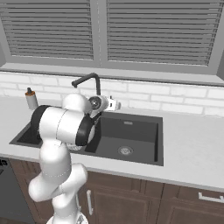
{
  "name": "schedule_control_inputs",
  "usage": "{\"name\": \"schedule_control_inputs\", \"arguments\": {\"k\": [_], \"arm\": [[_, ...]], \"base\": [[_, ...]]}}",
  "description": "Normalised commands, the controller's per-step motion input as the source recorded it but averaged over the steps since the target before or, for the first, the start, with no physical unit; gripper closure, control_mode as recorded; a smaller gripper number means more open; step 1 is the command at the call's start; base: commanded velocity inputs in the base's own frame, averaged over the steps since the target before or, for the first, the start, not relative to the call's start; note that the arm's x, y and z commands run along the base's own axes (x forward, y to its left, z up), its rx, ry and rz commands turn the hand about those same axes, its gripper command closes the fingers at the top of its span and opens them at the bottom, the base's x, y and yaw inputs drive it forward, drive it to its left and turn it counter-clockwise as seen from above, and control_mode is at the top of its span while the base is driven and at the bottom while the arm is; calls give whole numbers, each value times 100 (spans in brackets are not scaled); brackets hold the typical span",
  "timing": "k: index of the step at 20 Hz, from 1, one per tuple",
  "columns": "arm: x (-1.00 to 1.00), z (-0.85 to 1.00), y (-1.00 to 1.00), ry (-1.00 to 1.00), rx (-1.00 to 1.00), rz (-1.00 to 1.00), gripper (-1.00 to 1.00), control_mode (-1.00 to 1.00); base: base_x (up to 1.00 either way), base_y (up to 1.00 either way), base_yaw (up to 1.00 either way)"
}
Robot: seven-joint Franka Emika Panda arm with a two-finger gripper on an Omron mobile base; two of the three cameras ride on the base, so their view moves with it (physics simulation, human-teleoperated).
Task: Put the colander in the sink, put the apple in the colander, and turn on the sink faucet and pour water over the colander.
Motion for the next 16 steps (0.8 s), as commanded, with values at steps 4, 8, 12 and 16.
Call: {"name": "schedule_control_inputs", "arguments": {"k": [4,8,12,16], "arm": [[1,-23,-22,0,0,1,-100,-100],[0,-22,-23,0,0,4,-100,-100],[0,-20,-10,0,0,3,-100,-100],[1,-3,0,0,0,0,-100,-100]], "base": [[0,0,0],[0,0,0],[0,0,0],[0,0,0]]}}
